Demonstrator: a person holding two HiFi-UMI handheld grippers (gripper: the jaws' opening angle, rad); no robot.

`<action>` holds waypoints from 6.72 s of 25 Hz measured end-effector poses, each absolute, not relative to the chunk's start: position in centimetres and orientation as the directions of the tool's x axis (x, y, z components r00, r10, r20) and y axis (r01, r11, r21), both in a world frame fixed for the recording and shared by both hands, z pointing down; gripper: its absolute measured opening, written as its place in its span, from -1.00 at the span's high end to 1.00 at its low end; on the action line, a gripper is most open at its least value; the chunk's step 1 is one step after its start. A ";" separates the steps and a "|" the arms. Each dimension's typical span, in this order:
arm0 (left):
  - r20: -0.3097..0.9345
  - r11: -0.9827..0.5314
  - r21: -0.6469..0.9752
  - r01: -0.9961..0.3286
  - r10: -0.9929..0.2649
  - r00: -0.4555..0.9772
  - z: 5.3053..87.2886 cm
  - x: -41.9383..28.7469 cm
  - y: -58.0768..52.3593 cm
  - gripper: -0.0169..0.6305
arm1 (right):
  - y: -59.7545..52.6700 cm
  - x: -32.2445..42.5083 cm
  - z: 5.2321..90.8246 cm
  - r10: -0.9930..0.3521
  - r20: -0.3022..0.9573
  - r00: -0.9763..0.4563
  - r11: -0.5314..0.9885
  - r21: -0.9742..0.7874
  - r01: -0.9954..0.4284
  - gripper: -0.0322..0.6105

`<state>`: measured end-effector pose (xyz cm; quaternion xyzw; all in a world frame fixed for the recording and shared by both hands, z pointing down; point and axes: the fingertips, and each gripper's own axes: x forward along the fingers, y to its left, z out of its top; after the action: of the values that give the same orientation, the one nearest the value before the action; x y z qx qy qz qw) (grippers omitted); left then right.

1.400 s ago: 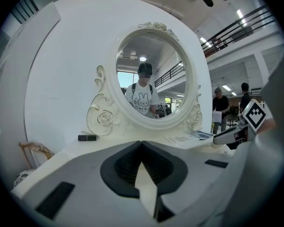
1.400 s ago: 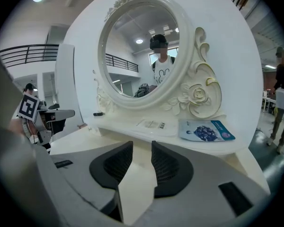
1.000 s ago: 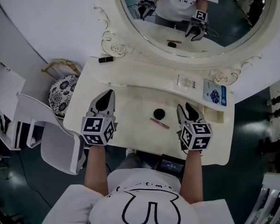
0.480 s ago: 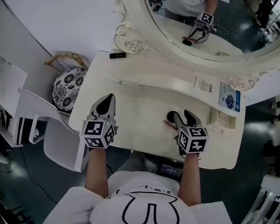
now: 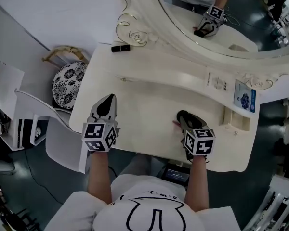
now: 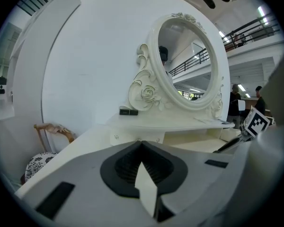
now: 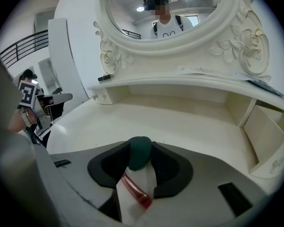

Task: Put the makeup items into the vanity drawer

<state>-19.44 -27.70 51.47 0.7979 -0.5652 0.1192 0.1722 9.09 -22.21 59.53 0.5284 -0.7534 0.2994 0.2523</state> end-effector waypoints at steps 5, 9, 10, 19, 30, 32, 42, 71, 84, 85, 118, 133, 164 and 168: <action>0.387 -0.300 0.145 -0.943 -0.859 0.334 51.7 -19.2 -27.8 0.92 | -22.4 9.1 58.8 -0.651 0.680 -0.337 0.260 -0.218 -0.941 0.86; 0.372 -0.311 0.142 -0.940 -0.863 0.342 50.8 -18.5 -28.1 0.92 | -22.5 9.1 57.9 -0.651 0.671 -0.355 0.281 -0.221 -0.934 0.86; 0.367 -0.313 0.141 -0.939 -0.865 0.343 50.5 -18.3 -28.2 0.92 | -22.5 9.1 57.6 -0.652 0.669 -0.358 0.287 -0.219 -0.932 0.86; 0.301 -0.329 0.131 -0.935 -0.886 0.353 47.1 -15.7 -28.5 0.92 | -22.9 11.8 54.0 -0.698 0.626 -0.348 0.304 -0.180 -0.935 0.86; 0.249 -0.348 0.135 -0.928 -0.894 0.372 44.2 -10.5 -27.8 0.92 | -22.0 18.9 50.2 -0.769 0.579 -0.271 0.243 -0.128 -0.962 0.86; 0.245 -0.357 0.134 -0.925 -0.892 0.380 44.0 -9.2 -27.7 0.92 | -21.7 20.6 49.8 -0.781 0.572 -0.252 0.223 -0.121 -0.967 0.86; 0.237 -0.396 0.125 -0.910 -0.879 0.415 43.1 -3.0 -27.5 0.92 | -20.3 27.9 48.9 -0.814 0.553 -0.177 0.134 -0.119 -0.984 0.86; 0.248 -0.390 0.120 -0.913 -0.879 0.408 43.8 -2.3 -26.2 0.92 | -19.9 27.9 49.2 -0.812 0.537 -0.227 0.191 -0.124 -0.974 0.55; 0.264 -0.298 0.100 -0.949 -0.912 0.314 43.9 -12.8 -24.9 0.92 | -21.7 17.2 49.8 -0.772 0.540 -0.335 0.310 -0.139 -0.940 0.54; 0.265 -0.279 0.100 -0.955 -0.918 0.296 44.0 -13.9 -24.7 0.92 | -21.9 16.2 49.9 -0.764 0.542 -0.351 0.330 -0.139 -0.934 0.54; 0.400 0.335 0.208 -0.919 -0.887 -0.233 53.1 -23.3 -6.3 0.92 | -18.2 4.3 59.5 -0.300 0.756 -0.582 0.812 -0.118 -0.571 0.53; 0.408 0.279 0.199 -0.940 -0.895 -0.180 53.3 -22.0 -8.2 0.92 | -18.2 4.8 59.4 -0.324 0.737 -0.592 0.801 -0.119 -0.586 0.76; 0.259 -0.335 0.086 -0.938 -0.902 0.345 43.1 -10.5 -24.8 0.92 | -21.3 18.9 50.0 -0.770 0.569 -0.289 0.299 -0.078 -0.951 0.76; 0.253 -0.389 0.098 -0.916 -0.881 0.401 43.1 -6.5 -25.4 0.92 | -20.1 23.1 49.5 -0.794 0.565 -0.225 0.231 -0.063 -0.971 0.76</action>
<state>-6.54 -25.42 43.13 0.8294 -0.5416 0.0801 0.1113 23.14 -20.14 49.54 0.5845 -0.7548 0.2073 0.2135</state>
